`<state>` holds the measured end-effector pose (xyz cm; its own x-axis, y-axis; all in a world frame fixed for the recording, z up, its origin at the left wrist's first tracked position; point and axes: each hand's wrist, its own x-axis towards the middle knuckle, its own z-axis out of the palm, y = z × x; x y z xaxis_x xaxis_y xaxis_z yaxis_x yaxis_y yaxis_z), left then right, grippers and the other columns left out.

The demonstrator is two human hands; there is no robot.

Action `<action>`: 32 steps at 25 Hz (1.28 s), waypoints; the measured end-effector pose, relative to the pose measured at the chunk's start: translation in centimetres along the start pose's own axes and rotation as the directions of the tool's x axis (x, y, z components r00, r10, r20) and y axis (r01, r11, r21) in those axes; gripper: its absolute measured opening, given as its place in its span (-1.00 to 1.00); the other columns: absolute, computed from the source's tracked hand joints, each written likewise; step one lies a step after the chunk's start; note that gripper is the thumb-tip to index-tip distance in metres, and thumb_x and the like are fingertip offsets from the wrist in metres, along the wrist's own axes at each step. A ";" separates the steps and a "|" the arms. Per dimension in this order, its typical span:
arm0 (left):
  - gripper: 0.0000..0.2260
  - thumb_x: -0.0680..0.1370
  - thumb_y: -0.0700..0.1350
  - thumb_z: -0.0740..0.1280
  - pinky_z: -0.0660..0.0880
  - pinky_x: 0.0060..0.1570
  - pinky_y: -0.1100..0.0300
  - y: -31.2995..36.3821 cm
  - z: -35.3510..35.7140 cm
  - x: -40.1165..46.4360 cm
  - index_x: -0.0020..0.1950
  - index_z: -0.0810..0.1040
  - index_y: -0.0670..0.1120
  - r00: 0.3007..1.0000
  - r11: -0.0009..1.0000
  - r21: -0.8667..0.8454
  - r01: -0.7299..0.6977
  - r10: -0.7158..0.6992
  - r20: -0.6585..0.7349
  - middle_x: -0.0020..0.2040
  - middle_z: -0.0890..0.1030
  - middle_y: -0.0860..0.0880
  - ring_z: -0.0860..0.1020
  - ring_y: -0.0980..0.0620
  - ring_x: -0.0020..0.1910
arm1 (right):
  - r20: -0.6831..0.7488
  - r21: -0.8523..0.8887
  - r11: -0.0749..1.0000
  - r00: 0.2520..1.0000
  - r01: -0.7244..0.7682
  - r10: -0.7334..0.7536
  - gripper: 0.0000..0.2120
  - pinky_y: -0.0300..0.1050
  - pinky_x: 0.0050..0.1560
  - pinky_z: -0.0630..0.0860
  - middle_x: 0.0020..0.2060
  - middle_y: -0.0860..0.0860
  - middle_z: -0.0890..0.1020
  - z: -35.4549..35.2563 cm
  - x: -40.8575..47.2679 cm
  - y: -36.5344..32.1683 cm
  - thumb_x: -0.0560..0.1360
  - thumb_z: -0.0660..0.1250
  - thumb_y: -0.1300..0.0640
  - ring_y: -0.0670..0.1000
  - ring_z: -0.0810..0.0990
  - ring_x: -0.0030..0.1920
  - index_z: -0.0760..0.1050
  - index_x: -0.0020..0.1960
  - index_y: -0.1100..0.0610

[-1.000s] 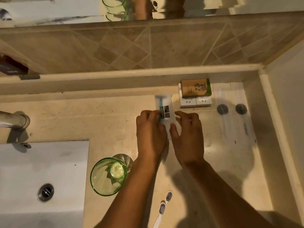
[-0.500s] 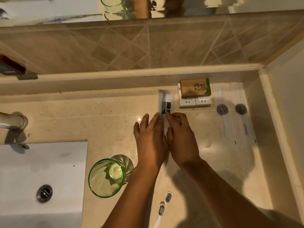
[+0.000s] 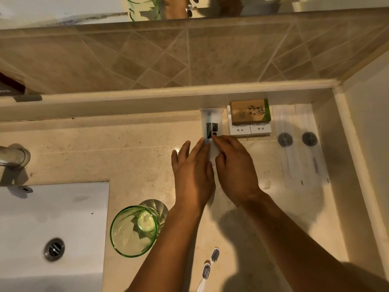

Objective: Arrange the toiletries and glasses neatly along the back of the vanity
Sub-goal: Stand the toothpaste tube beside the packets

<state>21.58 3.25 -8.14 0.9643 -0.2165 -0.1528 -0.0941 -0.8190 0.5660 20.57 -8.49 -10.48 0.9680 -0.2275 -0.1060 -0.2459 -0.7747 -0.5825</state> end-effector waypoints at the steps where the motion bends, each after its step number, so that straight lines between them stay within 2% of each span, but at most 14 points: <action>1: -0.56 0.59 -0.20 0.32 0.09 0.52 -0.26 0.0 0.1 -0.1 0.48 0.45 -0.06 1.000 1.000 -0.003 0.004 -0.004 -0.003 0.52 0.42 -0.01 0.27 -0.18 0.54 | 0.001 0.006 1.000 1.000 -0.008 0.008 -0.59 -0.04 0.43 0.37 0.40 0.04 0.51 0.1 0.0 0.0 0.62 0.26 0.21 0.06 0.48 0.37 0.43 0.45 0.06; 4: -0.58 0.60 -0.19 0.30 0.08 0.53 -0.26 0.0 0.4 -0.3 0.47 0.46 -0.08 1.000 1.000 -0.011 0.012 -0.012 -0.013 0.52 0.42 -0.01 0.26 -0.17 0.55 | 0.000 0.041 0.999 1.000 -0.020 0.021 -0.60 0.01 0.44 0.39 0.41 0.02 0.50 0.4 -0.1 0.0 0.63 0.23 0.15 0.05 0.47 0.38 0.42 0.46 0.03; 9: -0.60 0.60 -0.20 0.30 0.08 0.53 -0.24 0.0 0.5 -0.1 0.45 0.49 -0.08 0.999 0.999 -0.045 0.024 -0.025 -0.024 0.51 0.44 -0.02 0.27 -0.17 0.54 | 0.004 0.067 0.997 1.000 -0.031 0.031 -0.59 -0.05 0.45 0.35 0.43 -0.01 0.48 0.5 0.0 0.1 0.63 0.22 0.14 0.01 0.44 0.40 0.40 0.47 0.01; 12: -0.58 0.59 -0.21 0.31 0.10 0.52 -0.23 -0.2 0.4 -0.1 0.46 0.47 -0.09 1.000 0.998 -0.055 0.019 -0.020 -0.023 0.51 0.43 -0.03 0.29 -0.18 0.53 | 0.033 0.102 0.993 0.998 -0.051 0.048 -0.59 0.02 0.46 0.38 0.44 -0.02 0.46 0.4 0.0 -0.1 0.63 0.23 0.13 0.02 0.44 0.41 0.40 0.48 0.00; 17: -0.53 0.58 -0.27 0.34 0.28 0.47 -0.19 0.2 0.4 -0.9 0.49 0.40 -0.20 0.994 0.974 -0.226 0.018 -0.041 -0.100 0.50 0.41 -0.19 0.34 -0.15 0.51 | -0.024 0.182 0.983 0.999 -0.039 0.044 -0.63 -0.02 0.41 0.44 0.39 -0.03 0.52 -0.4 -0.9 -0.3 0.61 0.26 0.17 -0.02 0.50 0.35 0.46 0.41 0.01; 22: -0.61 0.60 -0.32 0.32 0.44 0.35 -0.04 1.0 -1.0 -3.8 0.42 0.45 -0.15 0.981 0.909 -0.415 -0.030 -0.053 -0.188 0.35 0.53 -0.12 0.49 -0.04 0.36 | -0.049 0.280 0.960 0.999 -0.003 0.017 -0.69 -0.12 0.23 0.57 0.19 -0.12 0.59 -1.4 -4.2 -0.5 0.57 0.25 0.24 -0.16 0.59 0.14 0.52 0.25 -0.04; 25: -0.65 0.58 -0.31 0.33 0.49 0.26 0.11 1.9 -3.7 -6.6 0.35 0.51 -0.09 0.971 0.890 -0.450 -0.077 -0.035 -0.236 0.23 0.57 0.01 0.54 0.11 0.25 | 0.048 0.300 0.953 0.999 -0.033 0.019 -0.74 -0.32 0.10 0.55 0.06 -0.25 0.60 -1.8 -6.6 -0.7 0.58 0.29 0.18 -0.25 0.59 0.06 0.51 0.14 -0.16; 28: -0.68 0.55 -0.31 0.37 0.50 0.20 0.17 1.6 -6.9 -9.6 0.28 0.56 -0.07 0.941 0.919 -0.350 -0.179 0.056 -0.334 0.16 0.59 0.00 0.56 0.05 0.19 | 0.194 0.320 0.947 0.981 -0.036 -0.029 -0.79 -0.46 -0.01 0.49 0.04 -0.29 0.59 -1.9 -8.5 -2.0 0.58 0.32 0.09 -0.31 0.56 0.05 0.52 0.15 -0.18; 30: -0.70 0.56 -0.26 0.38 0.43 0.21 0.22 0.0 -8.8 -11.9 0.28 0.55 -0.09 0.920 0.961 -0.210 -0.179 0.088 -0.381 0.18 0.58 -0.03 0.51 0.04 0.22 | 0.313 0.318 0.948 0.944 0.000 -0.105 -0.71 -0.44 -0.02 0.47 0.08 -0.30 0.56 -1.8 -9.5 -3.3 0.56 0.34 0.06 -0.31 0.54 0.06 0.46 0.22 -0.23; 32: -0.71 0.58 -0.22 0.33 0.35 0.23 0.30 -2.6 -10.3 -14.1 0.30 0.52 -0.08 0.897 0.980 -0.184 -0.073 -0.016 -0.441 0.22 0.52 -0.02 0.43 0.08 0.25 | 0.406 0.314 0.949 0.898 0.037 -0.169 -0.57 -0.36 0.06 0.48 0.16 -0.26 0.53 -1.6 -10.2 -4.5 0.52 0.38 0.04 -0.26 0.52 0.09 0.40 0.33 -0.23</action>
<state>10.78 13.90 0.83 0.9760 0.0531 0.2111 -0.1173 -0.6889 0.7153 11.75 -3.60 -5.51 0.9312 0.1666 -0.3241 -0.1819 -0.5581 -0.8096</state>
